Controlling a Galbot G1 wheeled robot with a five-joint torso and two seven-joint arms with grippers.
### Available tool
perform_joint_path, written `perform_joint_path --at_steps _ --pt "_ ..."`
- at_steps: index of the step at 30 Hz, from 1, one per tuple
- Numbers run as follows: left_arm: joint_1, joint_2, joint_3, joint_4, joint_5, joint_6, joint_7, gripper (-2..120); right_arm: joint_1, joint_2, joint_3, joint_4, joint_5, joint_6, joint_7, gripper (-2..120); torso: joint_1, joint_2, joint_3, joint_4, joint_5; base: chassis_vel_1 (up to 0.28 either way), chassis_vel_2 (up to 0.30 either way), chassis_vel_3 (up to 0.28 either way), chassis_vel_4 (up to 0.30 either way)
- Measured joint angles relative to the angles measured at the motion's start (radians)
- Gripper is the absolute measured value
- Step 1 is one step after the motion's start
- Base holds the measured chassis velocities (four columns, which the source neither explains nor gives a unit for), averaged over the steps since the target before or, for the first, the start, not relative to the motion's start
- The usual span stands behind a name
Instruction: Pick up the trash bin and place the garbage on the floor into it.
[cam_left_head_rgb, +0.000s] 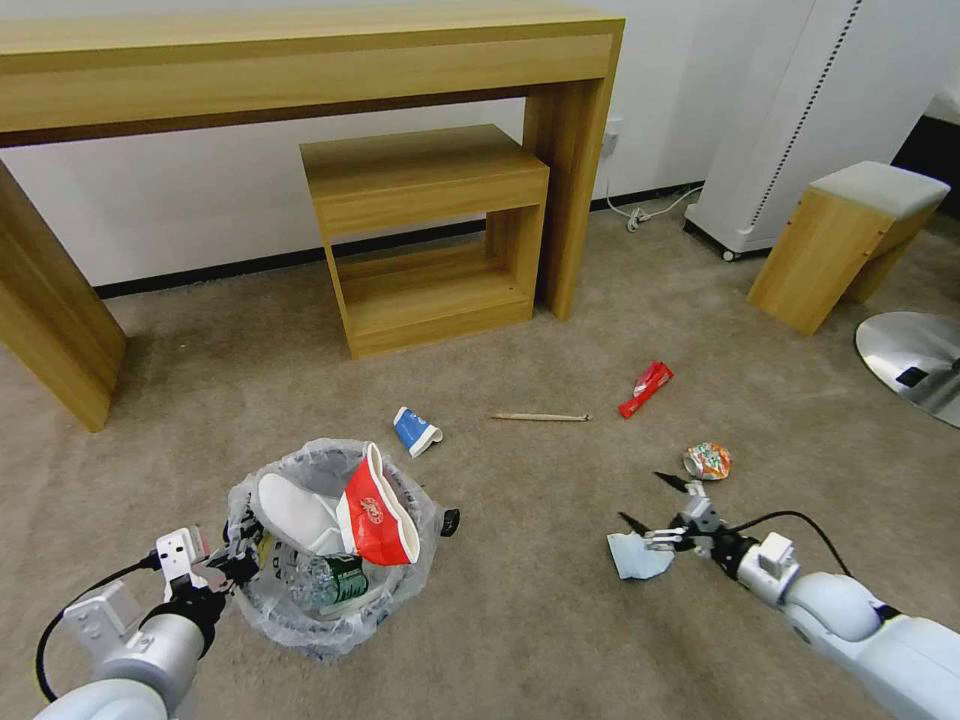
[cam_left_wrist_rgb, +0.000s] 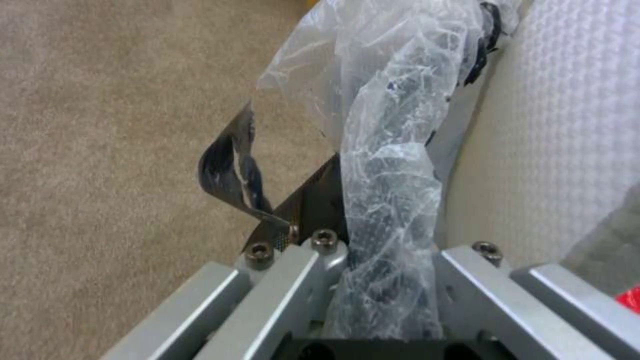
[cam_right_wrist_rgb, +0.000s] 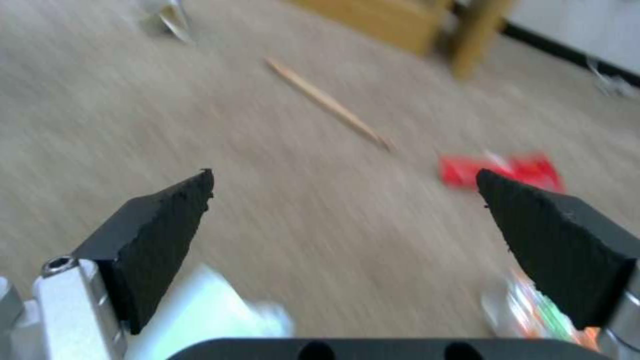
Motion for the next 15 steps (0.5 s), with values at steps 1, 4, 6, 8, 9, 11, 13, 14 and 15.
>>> perform_joint_path --at_steps 1,4,6,8,9,11,13,14,15 --pt "0.001 0.0 0.0 0.0 0.0 0.0 0.001 1 -0.003 0.007 0.007 -0.033 -0.005 0.005 -0.001 100 0.0 0.0 0.0 -0.0001 0.0003 0.0 0.0 0.0 0.0" --pt "0.003 0.001 0.001 0.001 0.0 -0.001 0.004 1 -0.007 0.033 0.021 -0.132 -0.017 0.031 -0.02 100 0.0 0.0 0.0 0.0 0.0004 0.0 0.0 0.0 0.0" --pt "0.002 0.002 0.002 0.003 0.0 -0.002 0.005 1 -0.008 0.055 0.027 -0.187 -0.022 0.051 -0.04 100 0.0 0.0 0.0 -0.0001 0.0002 0.0 0.0 0.0 0.0" --pt "0.002 0.004 0.005 0.006 0.0 -0.004 0.006 1 -0.008 0.085 0.029 -0.242 -0.031 0.071 -0.064 100 0.0 0.0 0.0 -0.0002 0.0006 0.0 0.0 0.0 0.0" --pt "0.001 0.004 0.008 0.008 0.0 -0.004 0.007 1 -0.006 0.104 0.028 -0.273 -0.035 0.078 -0.079 100 0.0 0.0 0.0 -0.0001 0.0007 0.0 0.0 0.0 0.0" --pt "-0.005 0.006 0.016 0.012 0.0 -0.004 0.007 1 0.004 0.145 0.018 -0.324 -0.041 0.099 -0.107 100 0.0 0.0 0.0 0.0001 0.0006 0.0 0.0 0.0 0.0" --pt "-0.007 0.007 0.018 0.016 0.0 -0.004 0.007 1 0.008 0.156 0.009 -0.33 -0.041 0.1 -0.114 100 0.0 0.0 0.0 0.0001 0.0008 0.0 0.0 0.0 0.0" --pt "-0.007 0.008 0.018 0.019 0.0 -0.004 0.007 1 0.011 0.162 0.005 -0.33 -0.04 0.099 -0.116 100 0.0 0.0 0.0 0.0001 0.0004 0.0 0.0 0.0 0.0" --pt "-0.007 0.008 0.018 0.019 0.0 -0.004 0.007 1 0.011 0.162 0.005 -0.33 -0.04 0.099 -0.116 100 0.0 0.0 0.0 0.0001 0.0004 0.0 0.0 0.0 0.0"
